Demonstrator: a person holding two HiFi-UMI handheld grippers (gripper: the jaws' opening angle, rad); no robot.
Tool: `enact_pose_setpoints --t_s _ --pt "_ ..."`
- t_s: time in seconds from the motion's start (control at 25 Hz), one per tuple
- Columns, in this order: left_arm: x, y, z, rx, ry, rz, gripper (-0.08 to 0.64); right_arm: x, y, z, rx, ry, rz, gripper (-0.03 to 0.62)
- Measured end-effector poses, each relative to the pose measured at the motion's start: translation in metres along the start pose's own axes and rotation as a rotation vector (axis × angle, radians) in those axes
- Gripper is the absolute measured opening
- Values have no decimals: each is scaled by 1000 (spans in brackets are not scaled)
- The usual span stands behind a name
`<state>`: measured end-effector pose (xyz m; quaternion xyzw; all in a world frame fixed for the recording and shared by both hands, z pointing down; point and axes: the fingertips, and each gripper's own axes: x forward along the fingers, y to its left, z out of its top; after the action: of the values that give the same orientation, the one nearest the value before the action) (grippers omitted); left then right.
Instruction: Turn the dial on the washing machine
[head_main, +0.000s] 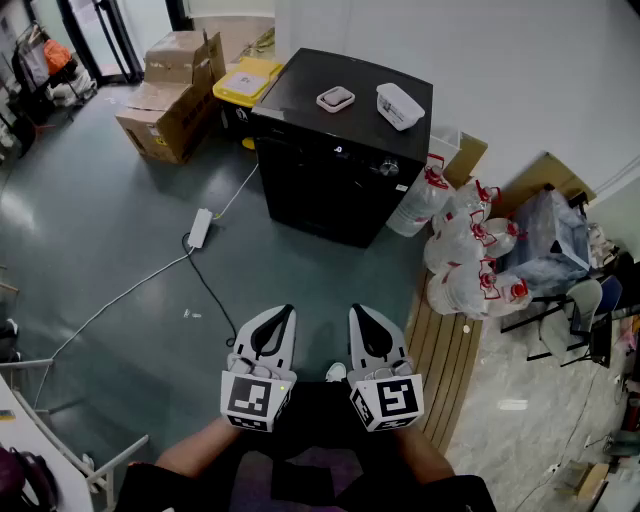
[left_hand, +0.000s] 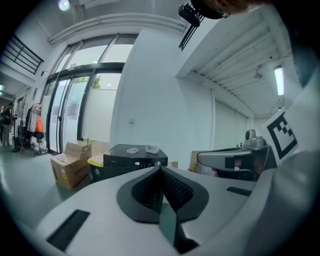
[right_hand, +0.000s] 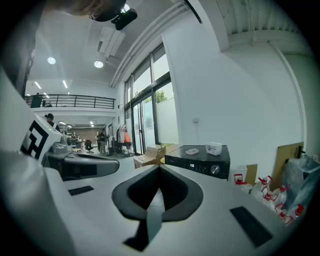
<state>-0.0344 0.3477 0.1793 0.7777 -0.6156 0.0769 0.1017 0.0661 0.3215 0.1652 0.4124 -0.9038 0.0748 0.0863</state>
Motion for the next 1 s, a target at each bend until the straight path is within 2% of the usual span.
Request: enact_pose_setpoints --t_s 0.52,0.76,1.0 --pt "-6 4 3 17 -6 -11 14 -2 0 3 -1 -10 -32 12" --pt "-8 14 8 35 -14 -24 14 4 12 6 40 -14 13 14" --pt "-7 38 24 71 -52 -38 14 17 17 14 33 -48 -35 14"
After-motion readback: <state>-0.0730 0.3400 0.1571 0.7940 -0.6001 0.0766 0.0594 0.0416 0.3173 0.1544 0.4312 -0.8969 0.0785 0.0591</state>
